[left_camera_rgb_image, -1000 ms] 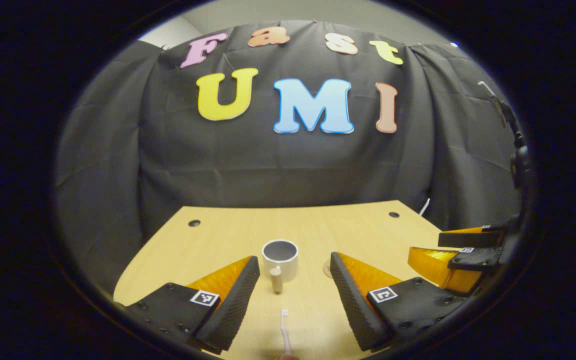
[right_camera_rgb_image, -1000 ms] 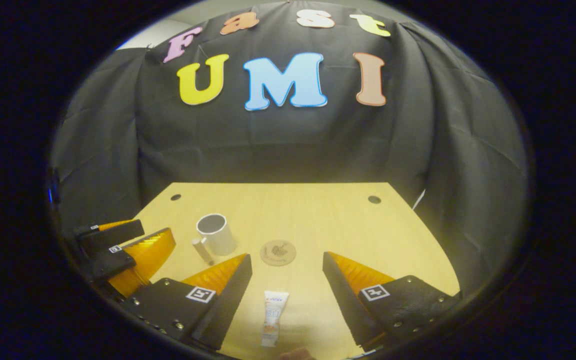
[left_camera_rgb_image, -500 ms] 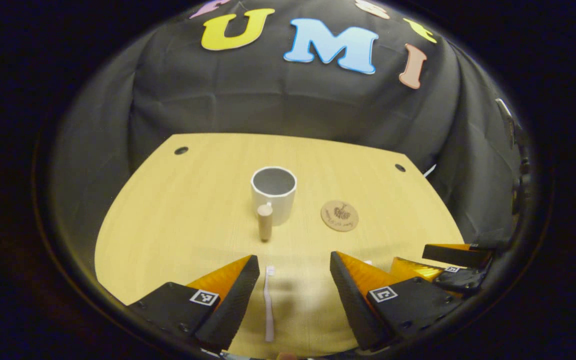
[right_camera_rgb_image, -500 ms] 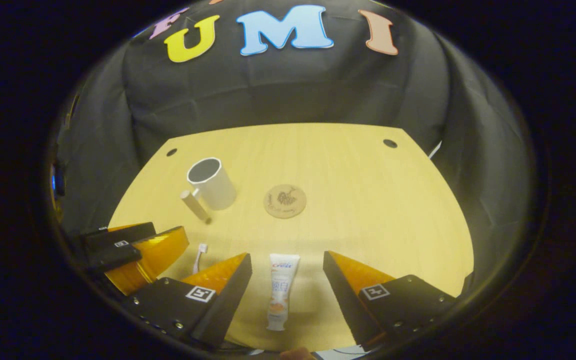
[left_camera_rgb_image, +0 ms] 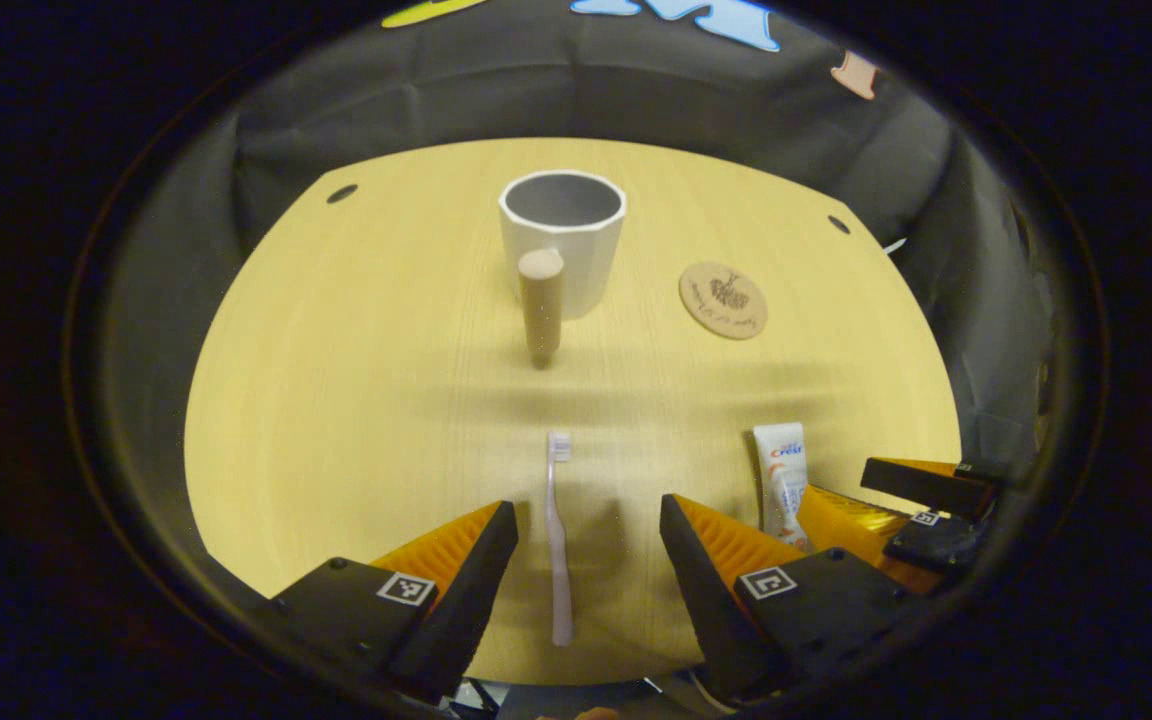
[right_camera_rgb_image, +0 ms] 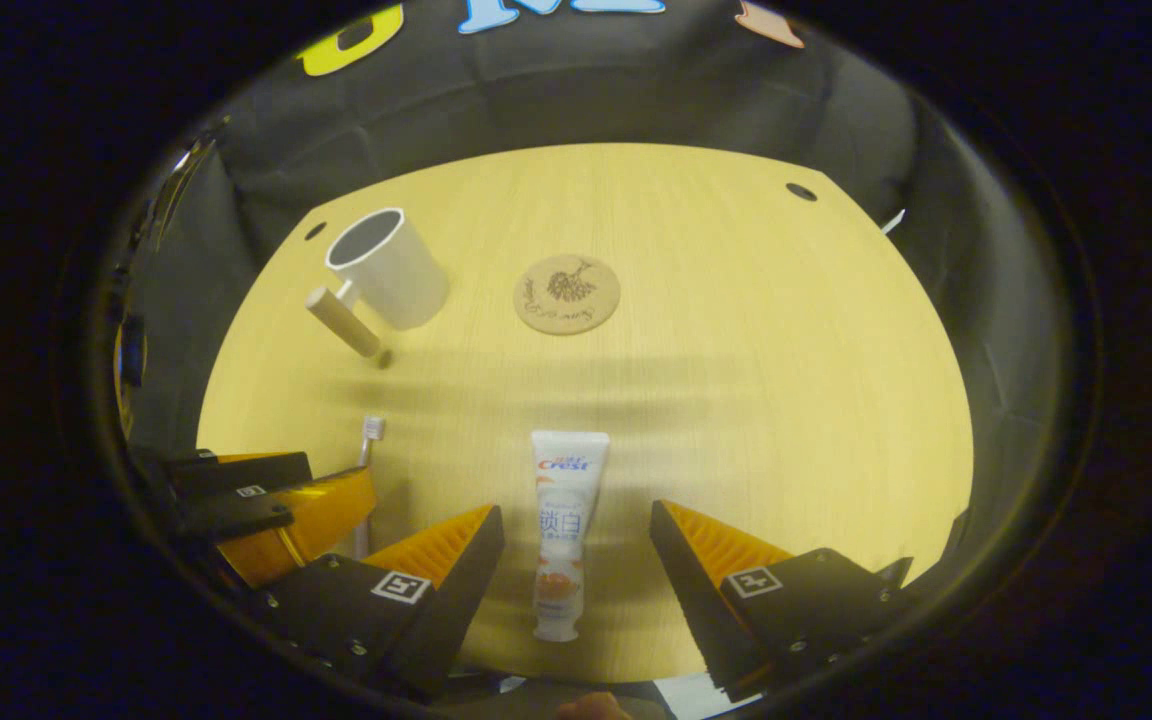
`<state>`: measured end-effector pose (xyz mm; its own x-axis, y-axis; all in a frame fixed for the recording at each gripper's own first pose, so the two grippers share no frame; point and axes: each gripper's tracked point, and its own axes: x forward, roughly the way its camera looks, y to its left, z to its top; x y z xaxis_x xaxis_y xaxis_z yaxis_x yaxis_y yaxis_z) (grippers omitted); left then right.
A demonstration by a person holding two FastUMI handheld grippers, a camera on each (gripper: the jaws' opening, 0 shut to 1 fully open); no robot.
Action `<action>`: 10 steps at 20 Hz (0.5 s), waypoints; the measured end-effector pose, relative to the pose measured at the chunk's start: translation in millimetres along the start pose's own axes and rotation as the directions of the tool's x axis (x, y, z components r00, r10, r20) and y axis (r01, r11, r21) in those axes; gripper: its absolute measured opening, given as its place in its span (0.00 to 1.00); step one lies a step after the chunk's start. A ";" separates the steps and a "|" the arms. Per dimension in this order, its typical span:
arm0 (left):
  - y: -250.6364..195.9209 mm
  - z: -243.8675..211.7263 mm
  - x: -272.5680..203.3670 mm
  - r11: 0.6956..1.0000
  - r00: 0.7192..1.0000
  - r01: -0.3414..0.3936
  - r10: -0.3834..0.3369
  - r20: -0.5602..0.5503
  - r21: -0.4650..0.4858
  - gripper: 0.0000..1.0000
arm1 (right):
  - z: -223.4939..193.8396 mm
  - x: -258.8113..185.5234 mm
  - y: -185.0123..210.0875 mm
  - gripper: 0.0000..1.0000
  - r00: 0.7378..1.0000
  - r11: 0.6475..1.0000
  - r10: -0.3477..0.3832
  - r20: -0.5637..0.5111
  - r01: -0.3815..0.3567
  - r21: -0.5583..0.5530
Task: Put the toothbrush and toothpaste on the desktop into the cup, then pick up the cup and place it on the coaster on the desktop.
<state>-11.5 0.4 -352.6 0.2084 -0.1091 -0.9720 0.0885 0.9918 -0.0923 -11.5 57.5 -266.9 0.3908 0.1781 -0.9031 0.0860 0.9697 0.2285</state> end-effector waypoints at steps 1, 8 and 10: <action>3.1 -3.8 4.0 1.000 1.000 0.000 0.000 -0.028 -0.001 0.95 | -3.9 3.7 0.9 0.92 1.000 1.000 -0.001 -0.020 0.001 -0.002; 12.7 -27.9 26.9 1.000 0.985 -0.009 0.005 -0.170 -0.025 0.96 | -17.1 21.1 2.7 0.92 0.991 1.000 0.007 -0.133 -0.003 0.026; 12.6 -30.7 29.1 1.000 0.982 -0.008 0.003 -0.189 -0.022 0.96 | -19.0 24.6 3.0 0.92 0.989 1.000 0.009 -0.148 -0.005 0.028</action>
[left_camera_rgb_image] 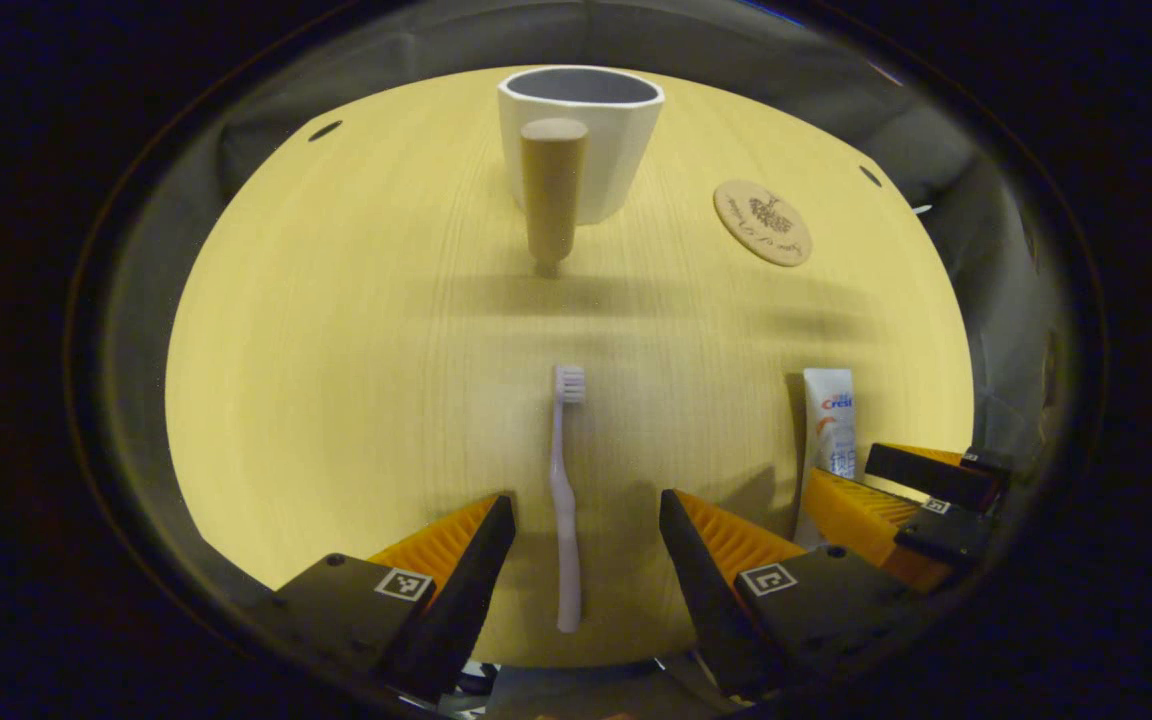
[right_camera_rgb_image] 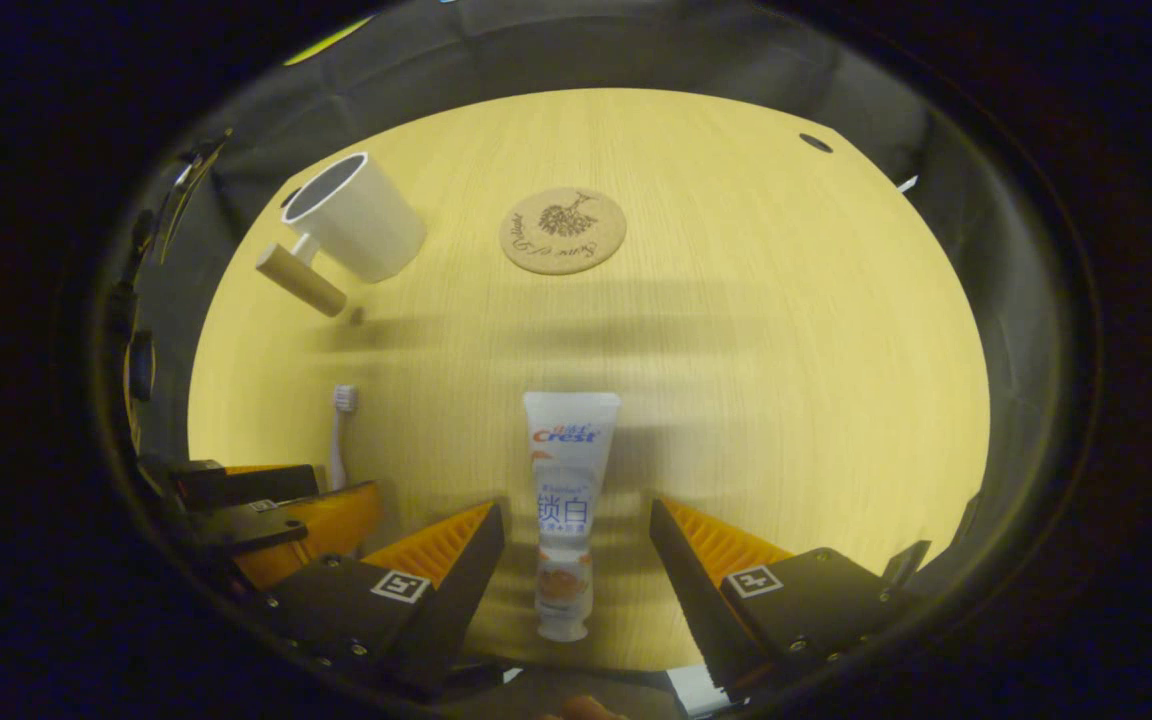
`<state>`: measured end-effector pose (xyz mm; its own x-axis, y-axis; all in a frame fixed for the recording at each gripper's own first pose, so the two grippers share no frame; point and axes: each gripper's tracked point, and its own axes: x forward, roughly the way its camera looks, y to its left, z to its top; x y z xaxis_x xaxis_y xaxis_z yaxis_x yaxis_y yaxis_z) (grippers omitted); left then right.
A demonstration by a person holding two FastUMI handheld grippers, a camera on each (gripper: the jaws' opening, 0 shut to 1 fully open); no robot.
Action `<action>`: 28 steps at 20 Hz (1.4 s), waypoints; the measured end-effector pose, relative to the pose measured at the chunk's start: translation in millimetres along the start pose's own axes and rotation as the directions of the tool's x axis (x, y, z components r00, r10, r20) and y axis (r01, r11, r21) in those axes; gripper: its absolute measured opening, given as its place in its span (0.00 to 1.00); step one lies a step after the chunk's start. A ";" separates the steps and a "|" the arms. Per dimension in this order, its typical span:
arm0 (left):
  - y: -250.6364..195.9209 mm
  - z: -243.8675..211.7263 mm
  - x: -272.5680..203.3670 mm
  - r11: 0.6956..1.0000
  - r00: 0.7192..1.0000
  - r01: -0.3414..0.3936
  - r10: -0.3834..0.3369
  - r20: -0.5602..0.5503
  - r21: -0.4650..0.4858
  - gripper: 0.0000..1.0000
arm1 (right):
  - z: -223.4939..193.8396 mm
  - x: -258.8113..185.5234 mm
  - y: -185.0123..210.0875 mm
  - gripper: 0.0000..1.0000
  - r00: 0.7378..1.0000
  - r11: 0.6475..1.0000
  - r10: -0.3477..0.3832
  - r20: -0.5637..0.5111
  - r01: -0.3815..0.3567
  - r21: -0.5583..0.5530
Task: Put the toothbrush and toothpaste on the desktop into the cup, then pick up the cup and place it on the coaster on the desktop.
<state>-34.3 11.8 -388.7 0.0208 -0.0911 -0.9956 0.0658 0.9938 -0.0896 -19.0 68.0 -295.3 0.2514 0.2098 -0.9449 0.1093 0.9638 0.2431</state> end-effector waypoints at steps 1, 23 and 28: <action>0.0 -1.0 0.7 1.000 1.000 0.000 0.000 -0.007 0.003 0.96 | -1.0 0.5 0.7 0.92 1.000 1.000 0.003 -0.005 -0.003 -0.003; 15.7 -4.4 4.8 0.993 0.996 -0.084 0.084 0.010 0.083 0.25 | -11.0 19.3 -10.8 0.27 0.999 1.000 -0.014 -0.051 0.014 0.013; 18.2 -5.6 1.3 0.993 0.997 -0.055 0.049 0.061 0.104 0.12 | -9.0 13.7 -11.4 0.16 0.999 0.998 0.042 0.006 -0.043 0.055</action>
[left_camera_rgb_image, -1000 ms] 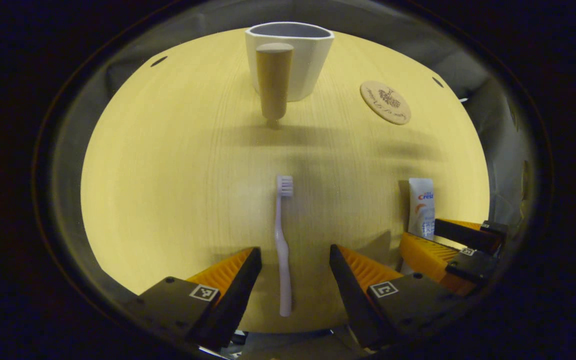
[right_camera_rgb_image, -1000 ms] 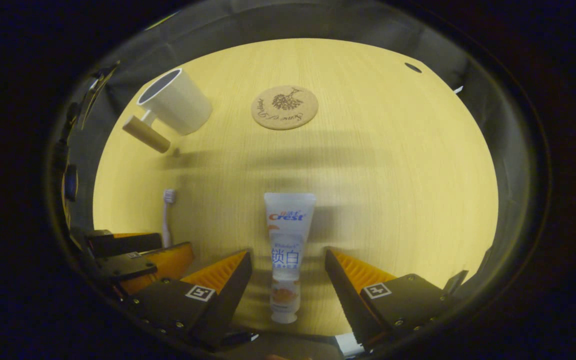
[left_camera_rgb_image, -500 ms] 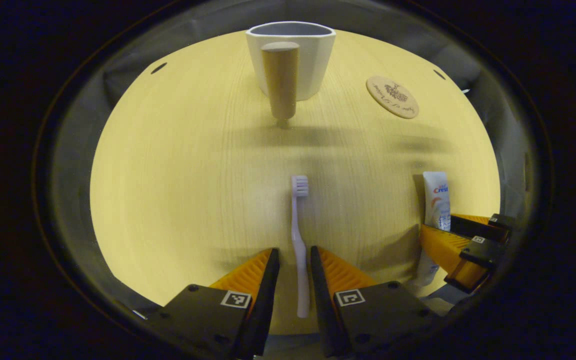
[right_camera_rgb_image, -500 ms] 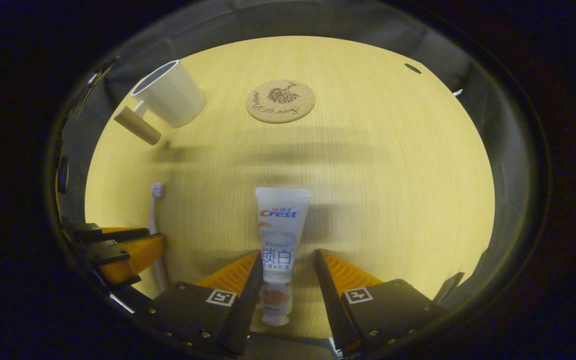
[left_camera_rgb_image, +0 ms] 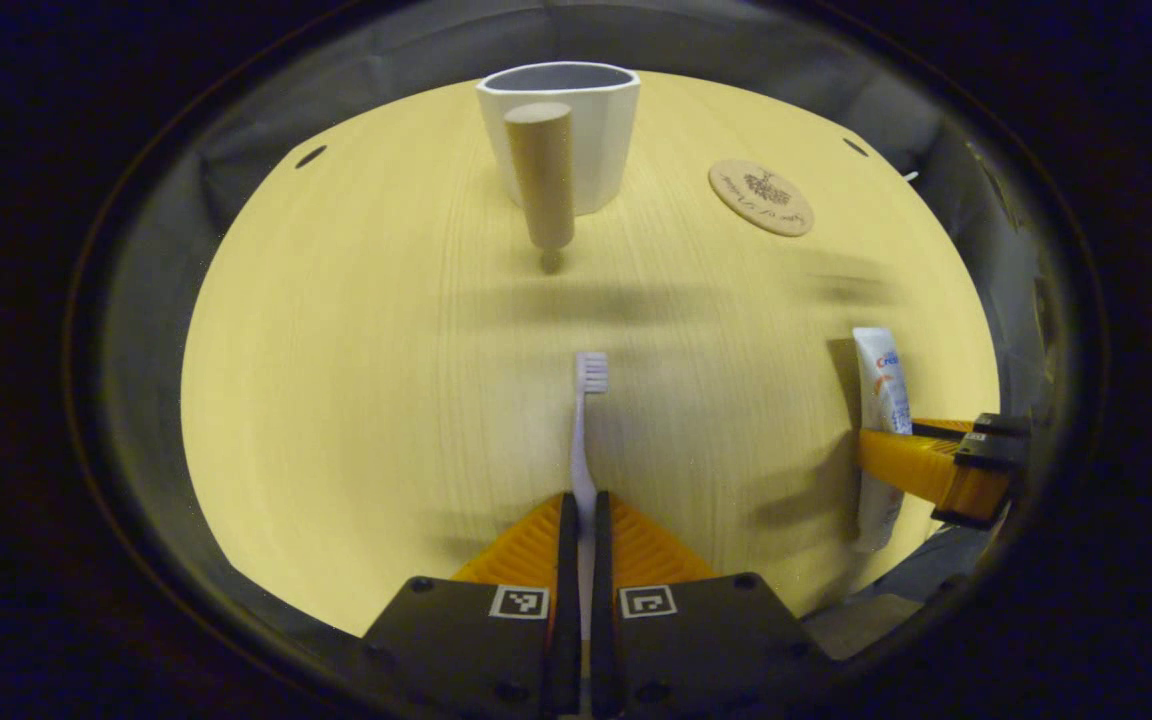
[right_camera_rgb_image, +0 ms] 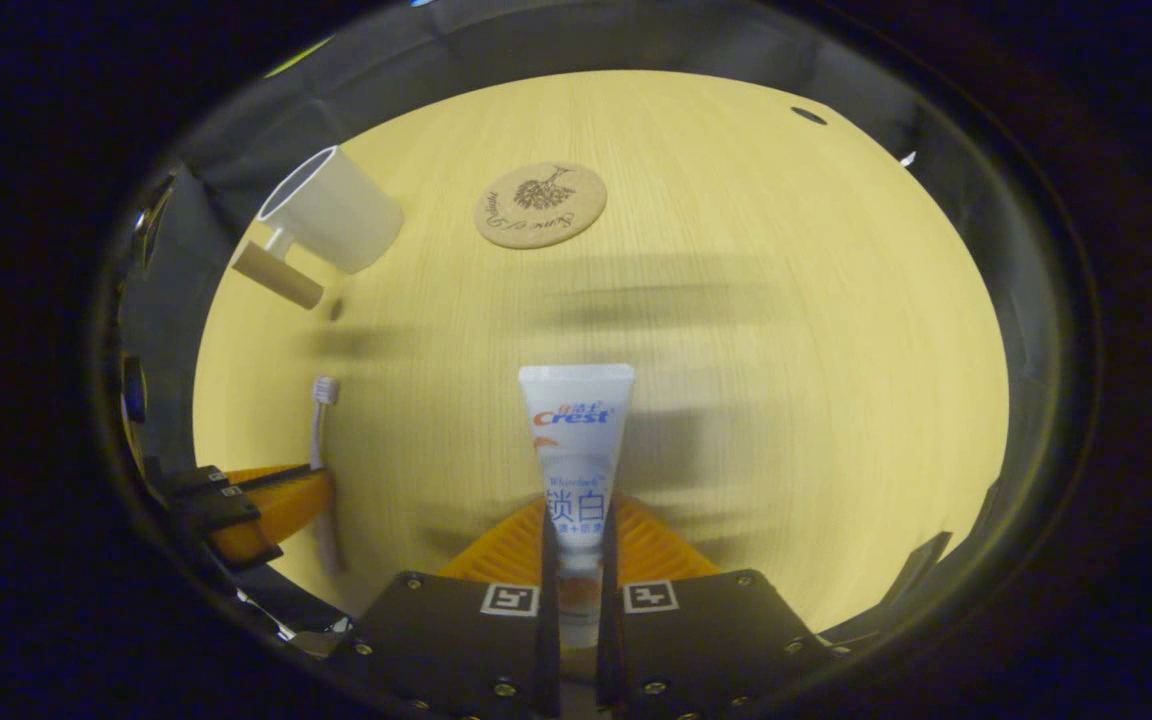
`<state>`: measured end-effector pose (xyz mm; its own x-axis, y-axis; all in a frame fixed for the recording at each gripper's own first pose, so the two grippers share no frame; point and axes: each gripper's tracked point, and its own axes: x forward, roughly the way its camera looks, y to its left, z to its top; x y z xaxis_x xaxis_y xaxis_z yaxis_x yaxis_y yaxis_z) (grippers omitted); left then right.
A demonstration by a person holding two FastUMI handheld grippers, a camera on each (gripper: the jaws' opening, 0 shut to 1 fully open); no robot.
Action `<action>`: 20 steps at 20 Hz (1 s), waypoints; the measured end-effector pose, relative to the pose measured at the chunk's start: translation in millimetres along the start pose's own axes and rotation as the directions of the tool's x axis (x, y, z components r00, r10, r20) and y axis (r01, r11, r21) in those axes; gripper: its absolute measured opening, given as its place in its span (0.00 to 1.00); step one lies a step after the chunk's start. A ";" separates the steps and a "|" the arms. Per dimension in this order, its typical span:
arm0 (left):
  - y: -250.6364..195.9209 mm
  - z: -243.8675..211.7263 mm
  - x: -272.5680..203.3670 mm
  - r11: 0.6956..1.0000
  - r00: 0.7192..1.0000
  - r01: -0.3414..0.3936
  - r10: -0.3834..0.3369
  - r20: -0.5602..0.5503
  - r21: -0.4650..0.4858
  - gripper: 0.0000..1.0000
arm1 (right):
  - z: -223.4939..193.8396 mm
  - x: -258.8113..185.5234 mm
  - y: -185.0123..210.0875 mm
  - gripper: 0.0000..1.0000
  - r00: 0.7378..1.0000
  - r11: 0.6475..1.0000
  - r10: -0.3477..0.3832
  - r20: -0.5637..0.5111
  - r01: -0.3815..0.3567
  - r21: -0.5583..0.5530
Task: Put the toothbrush and toothpaste on the desktop into the cup, then pick up the cup and place it on the coaster on the desktop.
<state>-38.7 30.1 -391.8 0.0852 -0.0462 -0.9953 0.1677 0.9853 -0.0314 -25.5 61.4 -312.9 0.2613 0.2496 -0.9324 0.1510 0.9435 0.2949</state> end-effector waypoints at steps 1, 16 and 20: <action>0.1 0.2 -1.1 1.000 1.000 0.006 -0.006 0.007 -0.005 0.11 | 0.6 0.2 -0.1 0.16 1.000 1.000 0.006 -0.002 -0.006 -0.005; 5.4 33.1 -68.5 0.978 0.926 0.108 -0.034 0.376 -0.176 0.12 | 40.1 -65.9 18.5 0.16 0.949 0.989 0.132 0.287 -0.105 -0.108; 10.1 48.6 -94.2 0.969 0.878 0.147 -0.035 0.478 -0.199 0.08 | 58.6 -94.2 38.6 0.16 0.899 0.978 0.188 0.396 -0.135 -0.156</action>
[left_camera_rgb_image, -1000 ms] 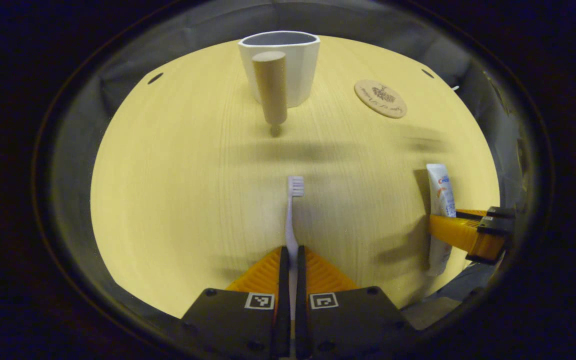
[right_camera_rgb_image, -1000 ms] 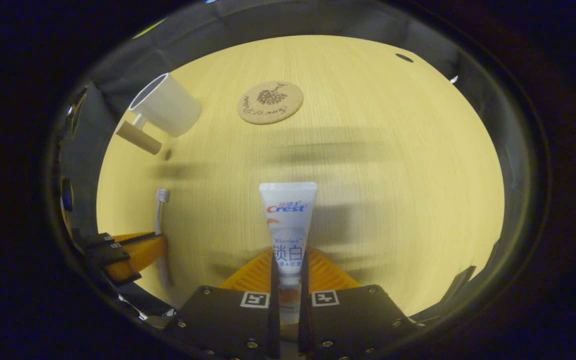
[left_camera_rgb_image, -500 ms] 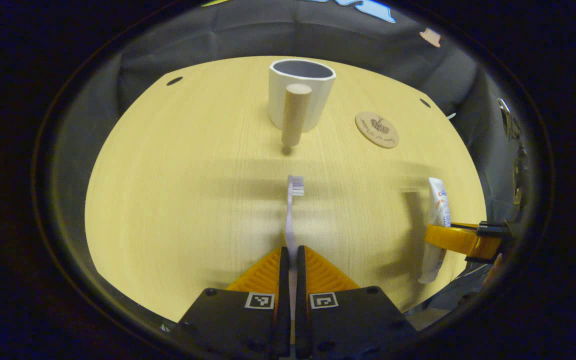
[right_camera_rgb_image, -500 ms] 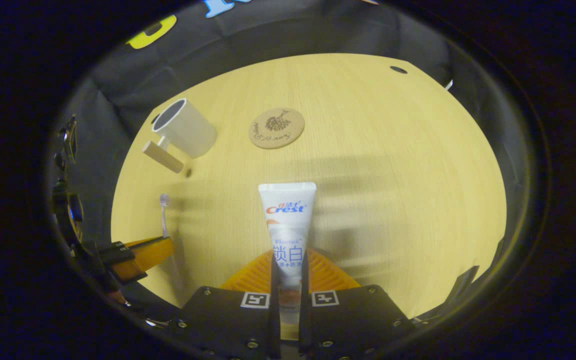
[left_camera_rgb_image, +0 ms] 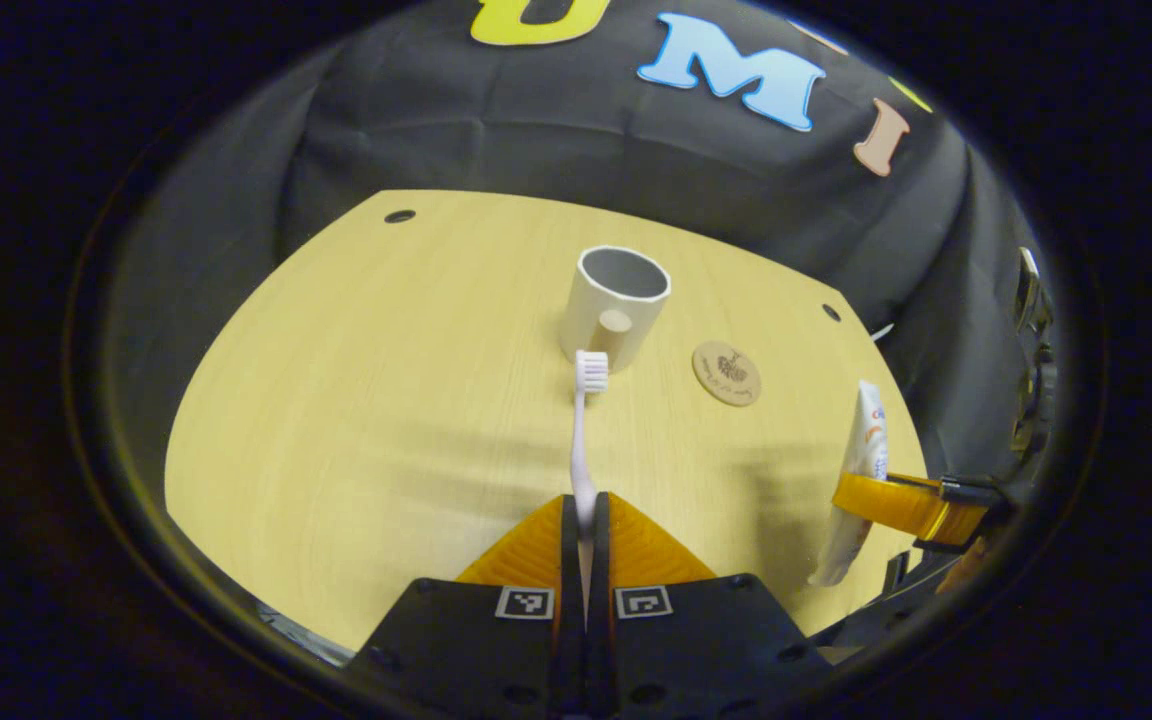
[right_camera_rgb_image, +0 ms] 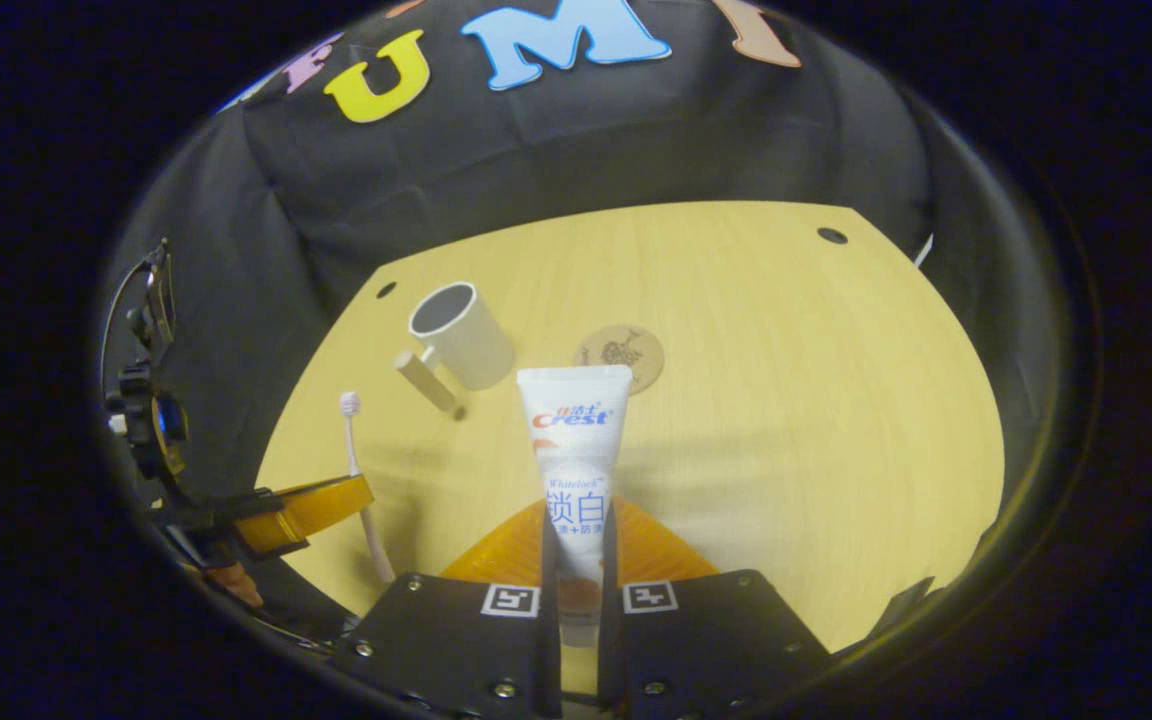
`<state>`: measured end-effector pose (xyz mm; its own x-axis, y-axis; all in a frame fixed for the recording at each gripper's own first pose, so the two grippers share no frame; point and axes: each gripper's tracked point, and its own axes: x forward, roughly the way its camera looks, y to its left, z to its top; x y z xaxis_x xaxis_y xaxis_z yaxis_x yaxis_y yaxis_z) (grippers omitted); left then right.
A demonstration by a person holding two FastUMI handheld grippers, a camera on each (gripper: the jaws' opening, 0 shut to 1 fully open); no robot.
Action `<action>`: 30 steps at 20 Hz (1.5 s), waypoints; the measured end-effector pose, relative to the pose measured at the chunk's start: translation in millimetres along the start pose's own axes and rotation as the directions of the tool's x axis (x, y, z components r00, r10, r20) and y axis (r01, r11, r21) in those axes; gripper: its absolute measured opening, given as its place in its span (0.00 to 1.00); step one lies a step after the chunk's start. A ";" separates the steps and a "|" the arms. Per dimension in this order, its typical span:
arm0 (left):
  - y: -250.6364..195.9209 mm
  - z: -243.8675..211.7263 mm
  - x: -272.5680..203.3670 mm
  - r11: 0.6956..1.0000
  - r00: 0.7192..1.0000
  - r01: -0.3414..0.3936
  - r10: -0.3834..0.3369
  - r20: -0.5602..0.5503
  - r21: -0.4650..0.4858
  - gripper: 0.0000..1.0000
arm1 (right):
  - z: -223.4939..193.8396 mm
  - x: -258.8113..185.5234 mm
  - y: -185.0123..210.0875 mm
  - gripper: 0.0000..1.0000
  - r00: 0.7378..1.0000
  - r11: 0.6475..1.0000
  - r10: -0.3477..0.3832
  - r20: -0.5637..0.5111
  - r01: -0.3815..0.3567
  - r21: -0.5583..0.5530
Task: Put the toothbrush and toothpaste on the desktop into the cup, then pick up the cup and place it on the coaster on the desktop.
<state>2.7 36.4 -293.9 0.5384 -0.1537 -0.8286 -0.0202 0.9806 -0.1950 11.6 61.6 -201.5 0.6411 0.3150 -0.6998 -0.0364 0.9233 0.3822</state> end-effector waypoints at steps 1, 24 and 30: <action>-0.6 8.2 -3.6 1.000 1.000 0.008 -0.008 0.028 -0.010 0.14 | 7.9 -6.0 3.4 0.16 1.000 1.000 0.010 0.030 -0.009 -0.018; 6.2 201.4 -58.7 0.976 0.768 0.197 -0.213 0.604 0.093 0.08 | 106.7 -24.2 19.3 0.15 0.962 0.998 0.042 0.271 -0.031 -0.046; -10.5 216.7 -20.3 0.963 0.747 0.233 -0.264 0.610 0.132 0.14 | 106.1 -17.2 18.2 0.15 0.966 0.998 -0.001 0.260 0.016 -0.055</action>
<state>174.6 55.6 -161.3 0.9214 -0.2999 -0.2472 0.2174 0.9250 -0.3117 81.3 49.7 -118.5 0.8182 0.2462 -0.5196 -0.0680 0.9388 0.3377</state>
